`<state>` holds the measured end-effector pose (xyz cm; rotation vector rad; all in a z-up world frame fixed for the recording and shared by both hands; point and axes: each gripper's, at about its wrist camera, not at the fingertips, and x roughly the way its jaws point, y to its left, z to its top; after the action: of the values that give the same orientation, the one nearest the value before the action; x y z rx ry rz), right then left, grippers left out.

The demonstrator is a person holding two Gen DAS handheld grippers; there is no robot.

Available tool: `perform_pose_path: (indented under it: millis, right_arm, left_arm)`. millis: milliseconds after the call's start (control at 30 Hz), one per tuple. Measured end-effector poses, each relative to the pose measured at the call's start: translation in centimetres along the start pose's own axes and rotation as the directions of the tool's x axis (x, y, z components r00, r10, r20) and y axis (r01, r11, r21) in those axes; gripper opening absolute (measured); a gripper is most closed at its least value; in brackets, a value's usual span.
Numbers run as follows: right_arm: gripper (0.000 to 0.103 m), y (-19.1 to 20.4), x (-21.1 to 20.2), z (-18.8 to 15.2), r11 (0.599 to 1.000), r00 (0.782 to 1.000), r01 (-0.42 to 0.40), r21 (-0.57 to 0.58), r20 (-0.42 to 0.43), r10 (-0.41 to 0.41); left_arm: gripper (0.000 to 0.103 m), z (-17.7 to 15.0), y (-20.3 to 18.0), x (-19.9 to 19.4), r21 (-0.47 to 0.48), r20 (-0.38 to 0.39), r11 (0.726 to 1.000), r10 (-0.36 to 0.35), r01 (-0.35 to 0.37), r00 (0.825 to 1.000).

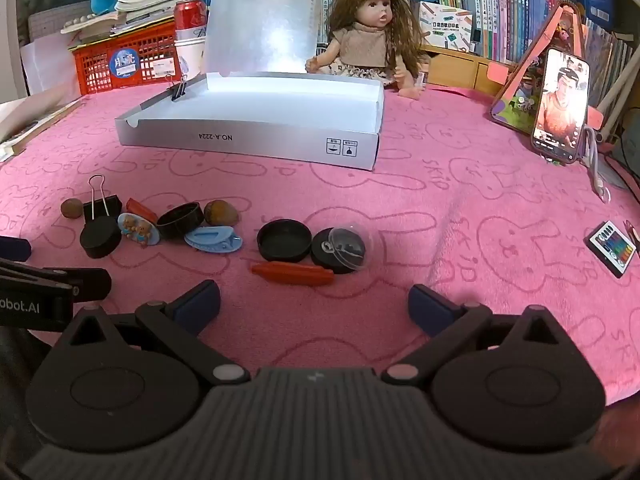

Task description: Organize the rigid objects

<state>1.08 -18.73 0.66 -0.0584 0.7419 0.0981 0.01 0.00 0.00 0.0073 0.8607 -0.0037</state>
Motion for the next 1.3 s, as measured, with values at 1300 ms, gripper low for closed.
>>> perform_pose_path:
  millis: [1300]
  right_arm:
    - [0.103, 0.08, -0.06, -0.27, 1.000, 1.000, 0.000, 0.004, 0.010, 0.000]
  left_arm:
    - [0.103, -0.02, -0.01, -0.02, 0.001, 0.011, 1.000, 0.002, -0.002, 1.000]
